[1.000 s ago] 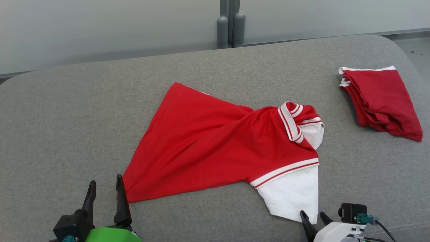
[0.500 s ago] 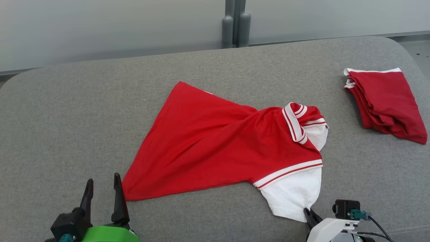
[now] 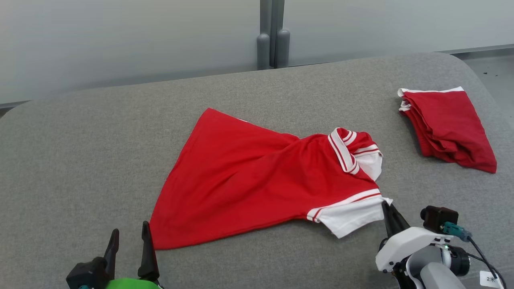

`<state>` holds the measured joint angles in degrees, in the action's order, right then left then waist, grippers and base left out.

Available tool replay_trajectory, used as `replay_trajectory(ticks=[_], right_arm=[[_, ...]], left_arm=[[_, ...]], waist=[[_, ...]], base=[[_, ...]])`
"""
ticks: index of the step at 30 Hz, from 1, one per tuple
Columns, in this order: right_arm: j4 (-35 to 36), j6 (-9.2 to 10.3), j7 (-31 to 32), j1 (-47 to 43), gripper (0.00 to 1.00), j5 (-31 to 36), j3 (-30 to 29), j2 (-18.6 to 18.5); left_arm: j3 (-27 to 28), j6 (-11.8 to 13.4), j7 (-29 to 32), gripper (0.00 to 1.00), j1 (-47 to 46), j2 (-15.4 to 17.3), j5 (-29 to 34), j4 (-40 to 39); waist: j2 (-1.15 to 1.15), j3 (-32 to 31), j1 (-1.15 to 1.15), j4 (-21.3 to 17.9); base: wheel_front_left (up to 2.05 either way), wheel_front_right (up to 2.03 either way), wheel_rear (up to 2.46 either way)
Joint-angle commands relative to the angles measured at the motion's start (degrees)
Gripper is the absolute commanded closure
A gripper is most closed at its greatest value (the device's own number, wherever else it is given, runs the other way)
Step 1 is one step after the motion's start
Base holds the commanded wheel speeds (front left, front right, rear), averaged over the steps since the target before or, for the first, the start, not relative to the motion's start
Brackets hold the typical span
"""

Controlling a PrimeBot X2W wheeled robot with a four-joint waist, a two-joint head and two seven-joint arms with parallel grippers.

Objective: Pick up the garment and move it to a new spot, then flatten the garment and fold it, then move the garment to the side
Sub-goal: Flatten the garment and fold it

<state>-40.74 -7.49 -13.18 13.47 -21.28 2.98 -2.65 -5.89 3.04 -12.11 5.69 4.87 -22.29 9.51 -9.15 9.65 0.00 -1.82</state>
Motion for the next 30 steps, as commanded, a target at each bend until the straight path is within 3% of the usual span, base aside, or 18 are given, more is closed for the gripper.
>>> replay_trajectory(ticks=[1,12,17,30], right_arm=[[0.88,0.0,0.44,-1.2,1.0,0.57,-0.81,-0.29],[14.99,0.0,8.72,-9.62,1.0,4.23,-8.0,-0.28],[18.31,0.0,10.43,-11.39,1.0,3.9,-8.19,-0.27],[22.46,0.0,11.39,-10.79,1.0,3.1,-6.11,-0.28]], left_arm=[[-0.06,0.12,0.29,0.0,0.99,0.16,-0.56,0.09],[-1.85,-0.66,2.4,0.0,2.25,-0.42,-2.47,1.55],[-3.84,-1.44,5.58,0.0,1.7,-0.99,-4.66,5.35],[-4.15,1.06,14.01,0.0,-8.86,-1.71,-11.93,20.1]], waist=[[-0.01,-0.38,0.0,-0.31],[-0.01,-0.78,0.0,-0.58],[-0.01,-0.55,0.0,-0.83],[-0.01,1.4,0.0,-1.82]], base=[[0.0,0.0,0.0],[0.0,0.0,0.0],[0.0,0.0,0.0],[0.0,0.0,0.0]])
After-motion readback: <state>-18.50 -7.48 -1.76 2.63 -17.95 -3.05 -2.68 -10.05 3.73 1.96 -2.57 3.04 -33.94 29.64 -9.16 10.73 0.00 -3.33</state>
